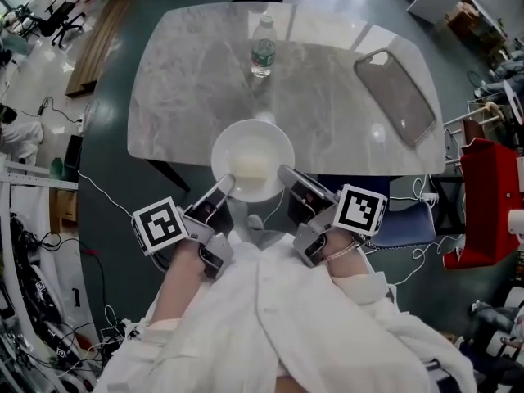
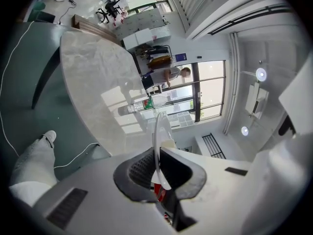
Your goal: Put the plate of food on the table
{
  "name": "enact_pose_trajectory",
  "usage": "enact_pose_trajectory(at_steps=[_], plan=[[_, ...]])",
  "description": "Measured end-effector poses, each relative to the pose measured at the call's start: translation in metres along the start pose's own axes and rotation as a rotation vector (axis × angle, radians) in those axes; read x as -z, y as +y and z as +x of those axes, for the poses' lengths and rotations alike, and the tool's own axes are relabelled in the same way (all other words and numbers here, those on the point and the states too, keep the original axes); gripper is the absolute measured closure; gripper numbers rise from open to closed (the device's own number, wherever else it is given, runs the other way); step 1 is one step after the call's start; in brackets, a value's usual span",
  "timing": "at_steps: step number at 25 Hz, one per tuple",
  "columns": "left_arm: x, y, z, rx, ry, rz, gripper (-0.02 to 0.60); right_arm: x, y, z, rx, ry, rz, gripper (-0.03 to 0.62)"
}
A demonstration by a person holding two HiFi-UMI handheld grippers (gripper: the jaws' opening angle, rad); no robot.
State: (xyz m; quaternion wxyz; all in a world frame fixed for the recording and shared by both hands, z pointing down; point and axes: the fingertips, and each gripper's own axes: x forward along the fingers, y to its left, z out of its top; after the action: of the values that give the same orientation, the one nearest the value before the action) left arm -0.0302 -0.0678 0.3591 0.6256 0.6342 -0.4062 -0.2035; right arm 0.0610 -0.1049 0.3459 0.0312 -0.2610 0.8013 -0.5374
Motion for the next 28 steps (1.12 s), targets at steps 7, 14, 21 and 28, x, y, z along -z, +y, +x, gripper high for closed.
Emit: enact_pose_trajectory(at_steps=[7,14,21,28], plan=[[-0.053,-0.002,0.022,-0.023,0.027,0.015,0.558,-0.035,-0.003,0.047,0.013,-0.002,-0.002,0.566],[-0.1,0.007,0.043,-0.025,0.076,0.031,0.558,-0.058,-0.013,0.087,0.043,-0.018,0.006,0.566],[-0.132,0.011,0.063,-0.016,0.167,0.047,0.558,-0.078,-0.023,0.113,0.09,-0.064,0.036,0.566],[-0.151,0.008,0.081,0.008,0.239,0.083,0.558,-0.092,-0.03,0.124,0.139,-0.121,0.07,0.566]])
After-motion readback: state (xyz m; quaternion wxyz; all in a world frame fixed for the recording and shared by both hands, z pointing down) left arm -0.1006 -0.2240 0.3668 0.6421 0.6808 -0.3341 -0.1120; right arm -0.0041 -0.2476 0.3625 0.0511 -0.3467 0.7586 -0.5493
